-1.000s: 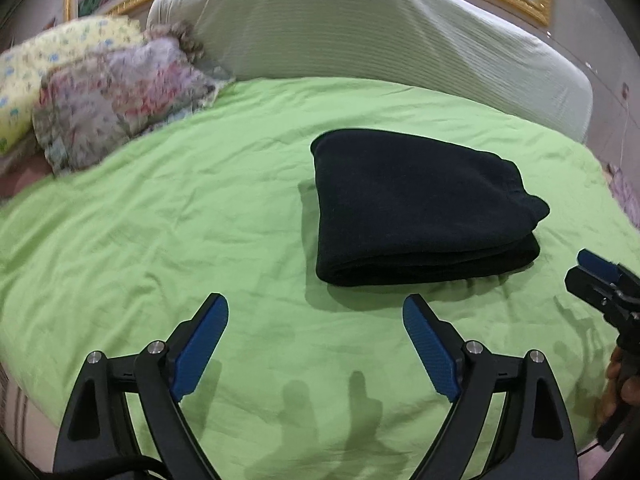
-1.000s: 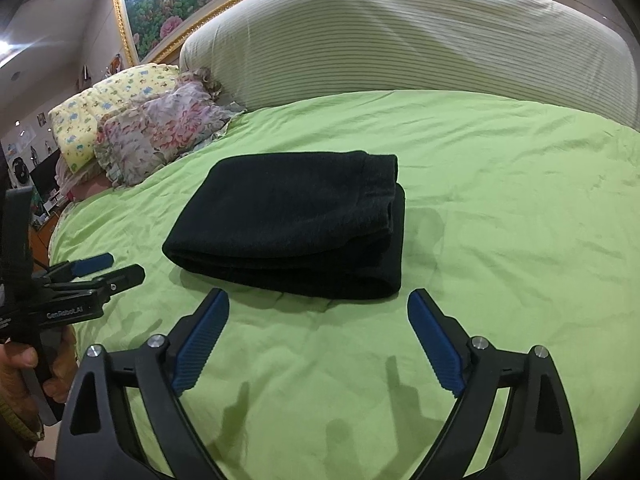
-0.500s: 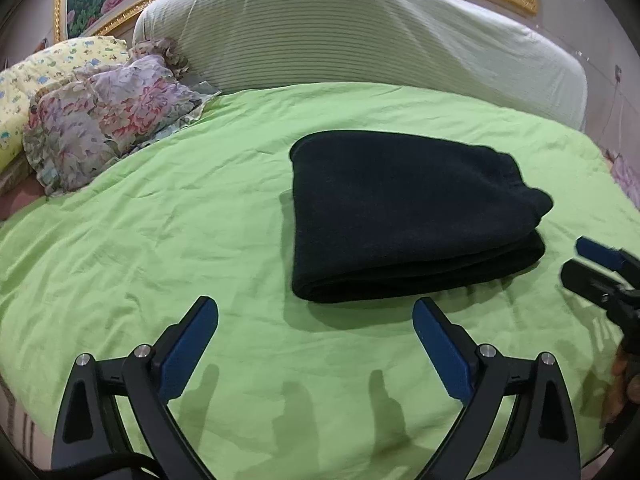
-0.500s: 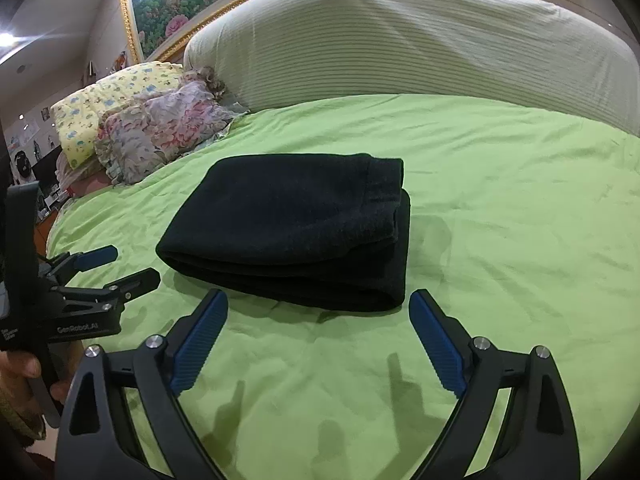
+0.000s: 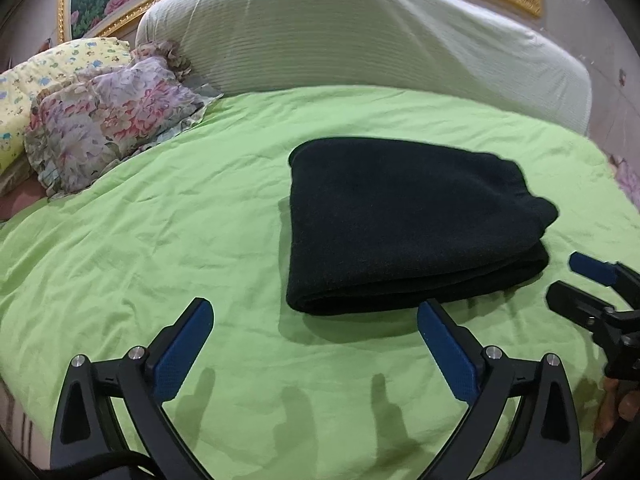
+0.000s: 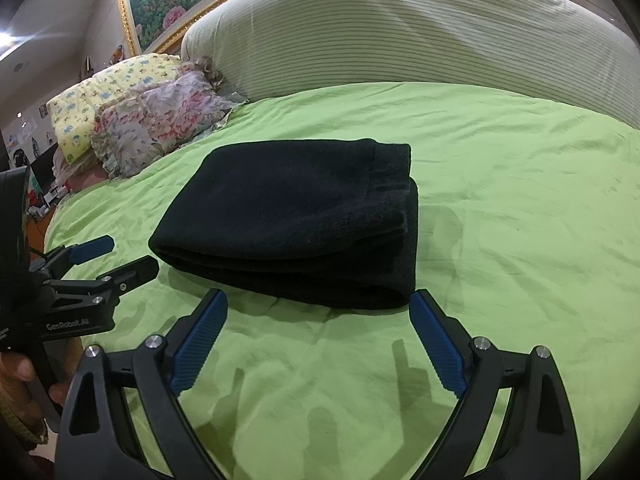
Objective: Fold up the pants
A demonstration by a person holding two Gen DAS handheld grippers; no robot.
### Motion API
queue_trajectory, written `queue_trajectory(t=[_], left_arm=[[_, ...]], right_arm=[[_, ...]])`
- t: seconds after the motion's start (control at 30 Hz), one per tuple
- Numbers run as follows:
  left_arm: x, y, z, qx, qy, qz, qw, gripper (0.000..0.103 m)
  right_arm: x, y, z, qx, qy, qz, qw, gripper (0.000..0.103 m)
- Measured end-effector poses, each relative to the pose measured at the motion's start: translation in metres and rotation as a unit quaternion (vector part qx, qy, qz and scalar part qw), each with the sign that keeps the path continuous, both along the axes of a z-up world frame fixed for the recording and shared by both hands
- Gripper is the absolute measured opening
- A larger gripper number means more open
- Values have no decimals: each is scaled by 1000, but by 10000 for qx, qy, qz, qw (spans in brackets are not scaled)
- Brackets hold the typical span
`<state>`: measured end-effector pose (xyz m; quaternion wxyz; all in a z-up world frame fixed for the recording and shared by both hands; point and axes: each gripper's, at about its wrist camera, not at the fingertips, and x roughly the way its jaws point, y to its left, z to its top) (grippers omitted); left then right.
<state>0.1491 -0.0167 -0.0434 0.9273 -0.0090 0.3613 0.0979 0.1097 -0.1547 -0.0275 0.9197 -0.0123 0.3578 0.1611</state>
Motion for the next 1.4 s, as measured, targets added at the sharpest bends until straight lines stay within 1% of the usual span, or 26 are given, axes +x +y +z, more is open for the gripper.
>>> queue_trajectory(t=[0.07,0.1,0.17,0.37,0.47,0.57,0.67,0.73,0.87,1.0,1.33,1.4], left_arm=[[0,-1,-1,104,55,114,9999,102],[0,-2,-1,241,110,213,9994,102],[0,-5,0,452,156,252,9985,102],[-7,-2,5,263,33,164,9995,102],[-9,0,10,164,-122,129,9997,103],[-8,0,11,143,-244,90,9996,103],[-9,4,10,-21,-363,150,9992,103],[-9,4,9,-10,-330,216,9992,103],[-10,3,11,34,-419,255,9988,103],[-9,2,10,-59,-441,144,9989,103],[-6,1,9,-4,-472,159,9988,103],[-7,2,10,7,-535,181,9984,103]], right_arm=[[0,2,0,-62,5,31,10000,92],[-1,3,0,-79,9,53,10000,92],[-1,4,0,-98,2,81,9999,93],[-3,11,3,-150,-57,169,9997,93],[-4,12,5,-171,-94,216,9996,93],[-3,10,7,-146,-126,198,9996,93],[-3,7,8,-124,-144,163,9997,93],[-4,5,8,-103,-143,134,9998,93],[-2,2,9,-68,-191,112,9997,93],[-1,0,8,-13,-234,55,9997,94],[-1,4,7,-27,-246,106,9996,94],[0,6,6,-45,-236,114,9996,94]])
